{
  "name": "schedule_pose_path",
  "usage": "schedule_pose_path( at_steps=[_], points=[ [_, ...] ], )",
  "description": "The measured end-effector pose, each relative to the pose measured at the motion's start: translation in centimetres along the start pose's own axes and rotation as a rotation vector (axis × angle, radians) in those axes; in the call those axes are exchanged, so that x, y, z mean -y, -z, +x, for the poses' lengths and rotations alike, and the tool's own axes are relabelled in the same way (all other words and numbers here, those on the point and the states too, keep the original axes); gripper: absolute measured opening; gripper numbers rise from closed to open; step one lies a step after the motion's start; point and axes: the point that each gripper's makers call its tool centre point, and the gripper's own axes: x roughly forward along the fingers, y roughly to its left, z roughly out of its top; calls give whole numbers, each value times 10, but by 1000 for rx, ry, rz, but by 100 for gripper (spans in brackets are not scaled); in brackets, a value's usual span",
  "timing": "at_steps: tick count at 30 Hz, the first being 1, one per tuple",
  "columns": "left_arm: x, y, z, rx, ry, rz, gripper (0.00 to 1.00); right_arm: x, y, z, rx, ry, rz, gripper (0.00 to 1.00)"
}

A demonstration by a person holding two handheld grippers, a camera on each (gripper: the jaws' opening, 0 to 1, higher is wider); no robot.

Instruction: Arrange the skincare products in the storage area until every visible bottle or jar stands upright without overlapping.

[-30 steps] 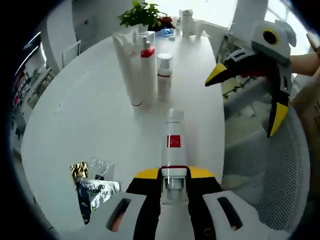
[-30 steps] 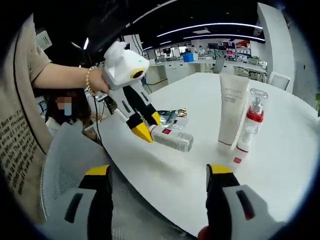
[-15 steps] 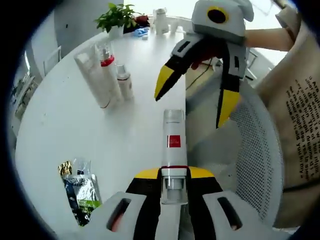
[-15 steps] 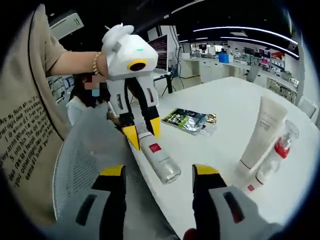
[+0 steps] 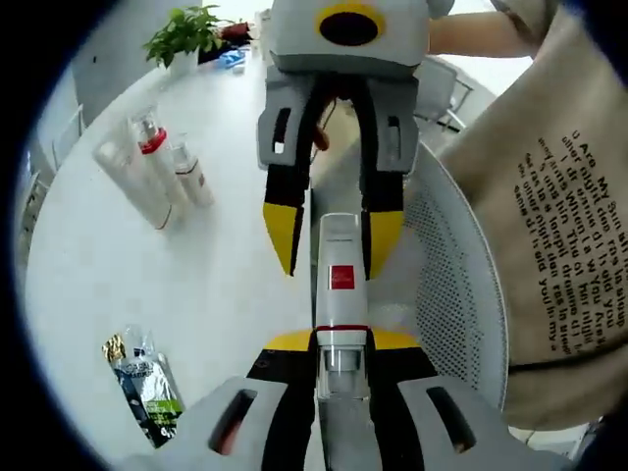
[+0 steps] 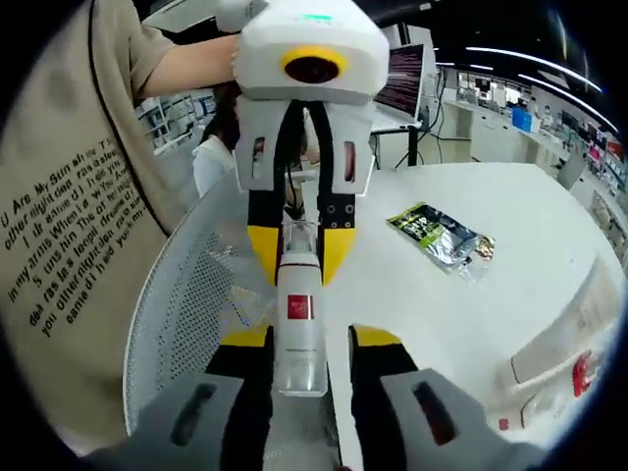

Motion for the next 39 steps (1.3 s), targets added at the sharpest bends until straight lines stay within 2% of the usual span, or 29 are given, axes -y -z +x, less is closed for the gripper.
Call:
schedule_pose_path(
  at_steps=[2, 10, 16, 20, 22, 23, 26, 28, 31, 33, 39],
  points=[
    [-2, -1, -1, 3, -7, -4, 15, -4, 1, 2, -8, -13, -12, 22],
    [0, -7, -7, 43, 5, -18, 15, -2, 3, -4, 13, 6, -17, 20],
    [-6, -17, -14, 128, 1, -49, 16, 6, -2, -13, 76, 45, 25, 19],
    [-16, -29, -23, 244, -19, -121, 18, 15, -6, -22, 125, 85, 52, 19],
    [-28, -34, -28, 295, -68, -124, 21, 22, -6, -26, 142, 111, 67, 19],
    [-30, -35, -29, 309, -79, -139, 22, 25, -6, -28, 148, 120, 74, 19],
    [-50, -41, -38, 388, -165, -197, 31, 37, -7, -36, 184, 165, 114, 18],
    [-62, -44, -45, 455, -214, -258, 35, 46, -8, -43, 205, 204, 138, 19],
    [-81, -50, -59, 587, -288, -378, 40, 62, -9, -56, 242, 292, 172, 19],
    [-88, -54, -67, 669, -312, -462, 40, 71, -13, -64, 281, 340, 198, 19],
    [-93, -71, -81, 895, -310, -657, 44, 87, -27, -79, 370, 468, 253, 19]
  ],
)
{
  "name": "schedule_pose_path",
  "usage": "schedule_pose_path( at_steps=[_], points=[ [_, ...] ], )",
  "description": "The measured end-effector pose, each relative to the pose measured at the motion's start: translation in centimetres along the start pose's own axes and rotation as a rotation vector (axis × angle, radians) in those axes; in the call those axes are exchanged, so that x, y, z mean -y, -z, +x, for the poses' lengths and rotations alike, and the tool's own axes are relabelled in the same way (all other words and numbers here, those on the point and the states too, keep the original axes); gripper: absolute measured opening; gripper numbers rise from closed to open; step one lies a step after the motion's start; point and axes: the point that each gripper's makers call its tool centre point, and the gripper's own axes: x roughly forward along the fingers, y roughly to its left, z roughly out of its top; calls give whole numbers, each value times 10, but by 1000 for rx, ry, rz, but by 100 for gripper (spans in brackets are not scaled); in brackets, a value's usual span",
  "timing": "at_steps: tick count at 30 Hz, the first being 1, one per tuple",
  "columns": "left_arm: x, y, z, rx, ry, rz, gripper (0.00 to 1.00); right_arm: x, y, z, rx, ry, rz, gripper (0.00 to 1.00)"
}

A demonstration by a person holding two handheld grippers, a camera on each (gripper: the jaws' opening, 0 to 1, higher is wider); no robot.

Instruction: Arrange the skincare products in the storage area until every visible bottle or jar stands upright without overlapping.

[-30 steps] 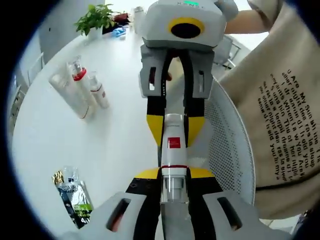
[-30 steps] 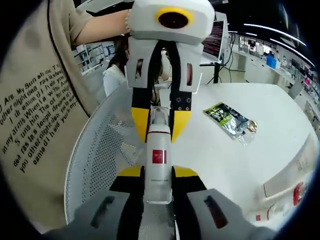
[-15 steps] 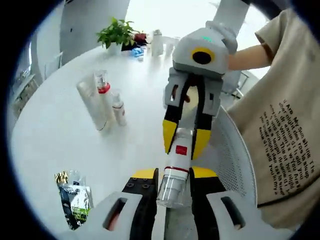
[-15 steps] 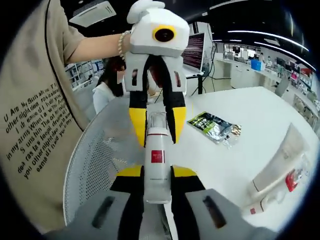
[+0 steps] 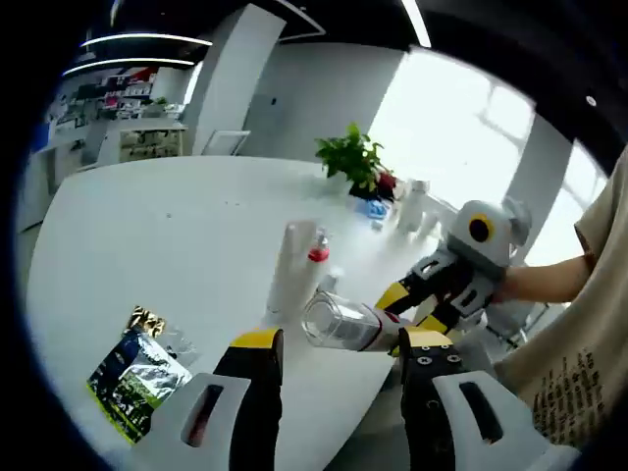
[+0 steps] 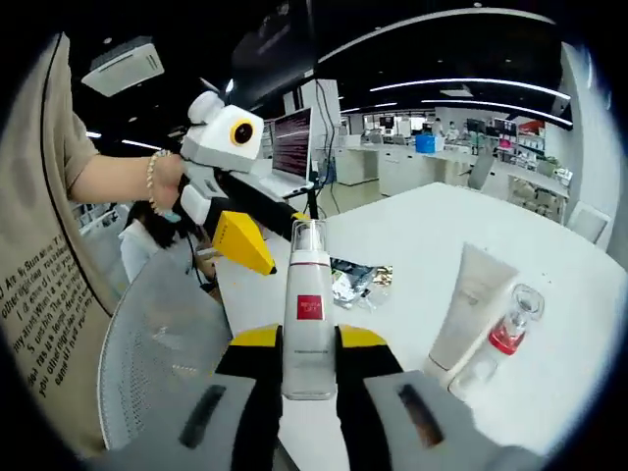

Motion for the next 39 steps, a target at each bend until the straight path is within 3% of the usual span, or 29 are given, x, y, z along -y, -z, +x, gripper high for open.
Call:
schedule_pose_path(
  at_steps=[8, 12, 16, 22, 26, 31, 34, 39],
  points=[
    [15, -22, 7, 206, 7, -237, 39, 8, -15, 6, 41, 133, -2, 19],
    [7, -19, 15, 230, -49, -285, 36, 8, -20, 9, 57, 180, 0, 19],
    [-3, -23, 14, 331, -91, -415, 21, 7, -24, 11, 59, 209, -14, 19],
    [0, -22, 13, 353, -84, -435, 18, 5, -25, 10, 48, 244, -35, 20],
    [2, -24, 9, 368, -57, -491, 16, 2, -29, 8, 49, 249, -34, 20],
    [12, -30, 3, 341, 15, -457, 15, -6, -37, 2, 115, 196, 90, 21],
    [22, -34, 0, 312, 68, -401, 15, -14, -42, -3, 137, 120, 151, 23],
    [49, -45, -8, 248, 212, -270, 15, -27, -55, -12, 207, -48, 254, 25]
  ],
)
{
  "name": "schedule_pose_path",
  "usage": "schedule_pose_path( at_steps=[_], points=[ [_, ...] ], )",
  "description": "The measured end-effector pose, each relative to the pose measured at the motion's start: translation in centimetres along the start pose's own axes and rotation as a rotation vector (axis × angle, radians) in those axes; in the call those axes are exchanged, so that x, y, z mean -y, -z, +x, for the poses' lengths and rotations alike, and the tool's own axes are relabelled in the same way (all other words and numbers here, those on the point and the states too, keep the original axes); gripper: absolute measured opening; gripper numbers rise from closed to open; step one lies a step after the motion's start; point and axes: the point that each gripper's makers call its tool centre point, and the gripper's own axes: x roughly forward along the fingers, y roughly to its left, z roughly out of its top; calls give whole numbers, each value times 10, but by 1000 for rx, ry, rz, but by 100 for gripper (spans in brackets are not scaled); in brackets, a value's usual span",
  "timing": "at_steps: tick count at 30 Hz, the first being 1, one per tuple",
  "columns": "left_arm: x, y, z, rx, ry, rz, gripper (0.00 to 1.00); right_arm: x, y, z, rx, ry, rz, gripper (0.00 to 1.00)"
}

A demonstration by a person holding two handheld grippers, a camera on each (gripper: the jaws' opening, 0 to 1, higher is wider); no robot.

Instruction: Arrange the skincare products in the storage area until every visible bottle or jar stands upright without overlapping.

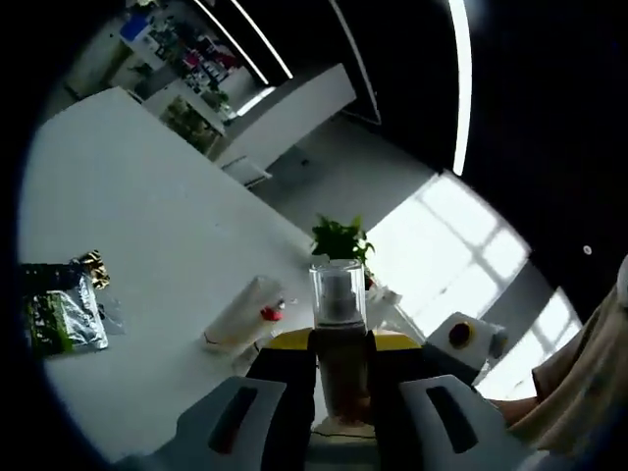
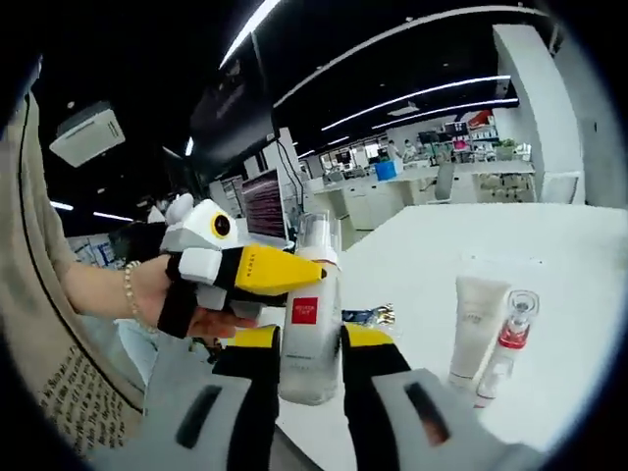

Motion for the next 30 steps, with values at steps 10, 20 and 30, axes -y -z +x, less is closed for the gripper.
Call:
schedule_pose_path(
  at_steps=[10, 20, 30],
  points=[
    [48, 9, -5, -209, 215, 213, 15, -35, -7, -17, -41, -295, 35, 26],
    [66, 11, -10, -255, 317, 280, 15, -53, -11, -21, -30, -383, 41, 21],
    [43, 24, -5, -374, 157, 494, 18, -28, 7, -11, -99, -194, -224, 20]
  ],
)
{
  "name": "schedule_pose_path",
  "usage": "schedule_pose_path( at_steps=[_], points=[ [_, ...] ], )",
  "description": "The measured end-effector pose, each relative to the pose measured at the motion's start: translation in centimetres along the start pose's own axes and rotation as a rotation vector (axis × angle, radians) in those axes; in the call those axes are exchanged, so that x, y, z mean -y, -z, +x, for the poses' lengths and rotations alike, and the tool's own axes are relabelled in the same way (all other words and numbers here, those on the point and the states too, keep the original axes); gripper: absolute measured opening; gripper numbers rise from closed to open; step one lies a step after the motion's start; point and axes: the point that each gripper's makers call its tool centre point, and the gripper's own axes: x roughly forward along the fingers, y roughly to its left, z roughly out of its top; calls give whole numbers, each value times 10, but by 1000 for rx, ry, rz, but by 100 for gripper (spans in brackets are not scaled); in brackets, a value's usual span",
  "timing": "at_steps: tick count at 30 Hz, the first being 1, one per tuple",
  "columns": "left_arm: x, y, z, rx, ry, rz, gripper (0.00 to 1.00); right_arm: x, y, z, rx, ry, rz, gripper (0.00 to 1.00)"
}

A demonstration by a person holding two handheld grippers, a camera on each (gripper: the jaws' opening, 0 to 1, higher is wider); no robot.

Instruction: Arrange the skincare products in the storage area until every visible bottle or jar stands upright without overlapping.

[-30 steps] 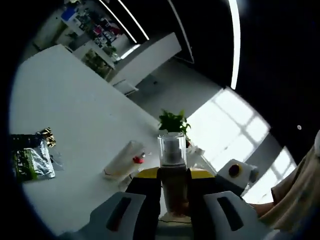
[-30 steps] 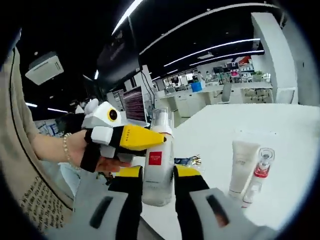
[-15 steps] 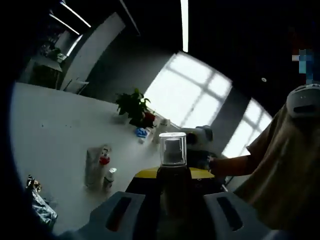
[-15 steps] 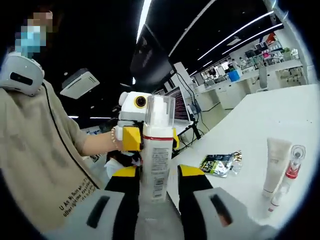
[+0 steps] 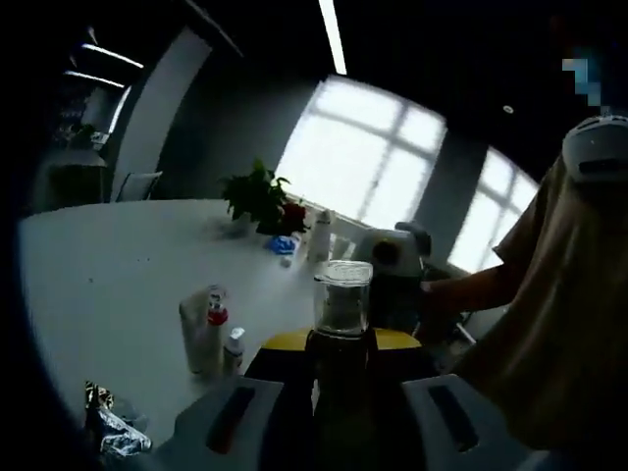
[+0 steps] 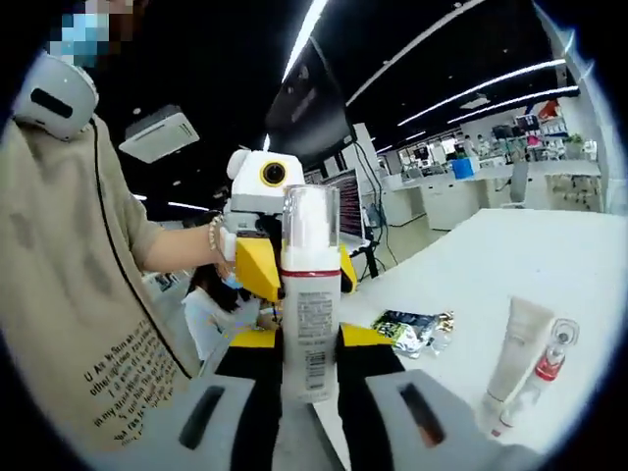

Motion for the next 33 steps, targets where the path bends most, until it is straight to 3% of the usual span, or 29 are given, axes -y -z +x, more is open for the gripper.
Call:
schedule_pose_path(
  at_steps=[8, 16, 20, 29, 33],
  points=[
    [-12, 19, 6, -111, -149, 69, 18, 14, 22, 8, -25, 94, -78, 20],
    [-15, 43, 14, -228, -273, 216, 18, 19, 43, 14, -43, 92, -162, 21],
    [-20, 55, 21, -265, -327, 263, 18, 23, 57, 17, -87, 99, -199, 21],
    [-31, 65, 31, -260, -339, 245, 18, 33, 74, 12, -130, 128, -184, 23],
    [-37, 72, 40, -262, -337, 253, 18, 43, 82, 6, -152, 181, -146, 37]
  ],
)
